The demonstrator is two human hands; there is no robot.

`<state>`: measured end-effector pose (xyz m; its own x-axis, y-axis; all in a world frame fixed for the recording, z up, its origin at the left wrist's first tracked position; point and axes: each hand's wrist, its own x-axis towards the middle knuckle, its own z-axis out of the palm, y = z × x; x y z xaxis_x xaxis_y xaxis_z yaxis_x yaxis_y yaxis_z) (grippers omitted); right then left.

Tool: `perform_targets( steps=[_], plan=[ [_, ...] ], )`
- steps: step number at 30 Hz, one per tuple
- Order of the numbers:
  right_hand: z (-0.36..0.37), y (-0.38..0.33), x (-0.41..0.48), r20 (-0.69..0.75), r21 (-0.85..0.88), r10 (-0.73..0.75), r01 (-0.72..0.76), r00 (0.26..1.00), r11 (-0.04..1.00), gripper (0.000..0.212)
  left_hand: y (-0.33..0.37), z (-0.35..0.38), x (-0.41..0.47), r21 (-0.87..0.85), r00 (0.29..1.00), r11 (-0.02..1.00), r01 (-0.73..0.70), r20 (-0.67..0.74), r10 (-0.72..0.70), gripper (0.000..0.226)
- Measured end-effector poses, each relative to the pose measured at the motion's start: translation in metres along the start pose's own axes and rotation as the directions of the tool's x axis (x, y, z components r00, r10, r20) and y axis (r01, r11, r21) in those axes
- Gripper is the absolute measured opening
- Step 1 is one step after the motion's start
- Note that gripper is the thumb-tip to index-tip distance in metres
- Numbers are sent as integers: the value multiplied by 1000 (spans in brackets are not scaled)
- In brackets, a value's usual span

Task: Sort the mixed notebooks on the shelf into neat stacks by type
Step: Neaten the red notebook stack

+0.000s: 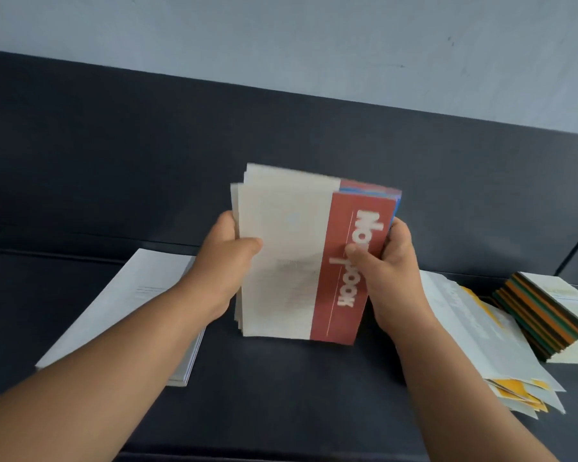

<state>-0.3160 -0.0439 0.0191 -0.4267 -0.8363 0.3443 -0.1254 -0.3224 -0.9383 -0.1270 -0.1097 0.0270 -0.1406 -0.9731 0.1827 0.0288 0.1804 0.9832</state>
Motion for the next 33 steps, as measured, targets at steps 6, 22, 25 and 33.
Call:
perform_targets(
  steps=[6, 22, 25, 33],
  plan=[
    [7, -17, -5, -41, -40, -115, 114, 992, 993, 75, 20, 2, 0, 37, 990, 990, -133, 56, 130, 68],
    [3, 7, 1, -12, -21, 63, -63, 998, 998, 16, 2, 0, 3, 68, 994, 998, -16, 109, 9, 33],
    [3, 31, -8, 11, -60, 152, -151, 988, 987, 16, -18, 0, -1, 239, 986, 971, 16, 155, -55, 38],
    [7, 21, 2, -41, -224, 155, -160, 987, 961, 12, -13, -9, 9, 418, 993, 908, -17, 110, -32, 23]
  ],
)
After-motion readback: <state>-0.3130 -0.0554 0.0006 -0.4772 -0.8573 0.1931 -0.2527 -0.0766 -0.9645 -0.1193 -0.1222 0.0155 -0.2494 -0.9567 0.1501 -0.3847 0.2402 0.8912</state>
